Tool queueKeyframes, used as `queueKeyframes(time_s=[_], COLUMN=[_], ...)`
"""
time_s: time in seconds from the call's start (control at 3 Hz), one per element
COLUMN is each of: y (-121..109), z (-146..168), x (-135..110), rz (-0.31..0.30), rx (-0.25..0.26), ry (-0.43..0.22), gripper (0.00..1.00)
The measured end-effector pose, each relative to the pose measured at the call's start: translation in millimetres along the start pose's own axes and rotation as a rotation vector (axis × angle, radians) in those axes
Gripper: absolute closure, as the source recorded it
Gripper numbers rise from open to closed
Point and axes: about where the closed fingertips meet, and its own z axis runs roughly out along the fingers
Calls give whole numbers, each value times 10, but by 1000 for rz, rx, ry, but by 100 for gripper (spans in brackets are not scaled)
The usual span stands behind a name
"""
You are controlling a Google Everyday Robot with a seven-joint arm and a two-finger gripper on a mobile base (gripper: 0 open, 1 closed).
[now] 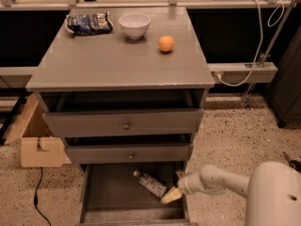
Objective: Pick blue plastic bottle from bottom drawer and place on counter
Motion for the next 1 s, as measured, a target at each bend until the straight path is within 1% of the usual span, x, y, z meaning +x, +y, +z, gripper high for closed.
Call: queueKeyframes(time_s=[0.33,0.67,1.0], y=[-105,-151,-146], z=[300,566,801], x=[143,227,269], rz=[29,61,88], rx=[15,11,-8], ry=[40,79,117], gripper=[0,0,0])
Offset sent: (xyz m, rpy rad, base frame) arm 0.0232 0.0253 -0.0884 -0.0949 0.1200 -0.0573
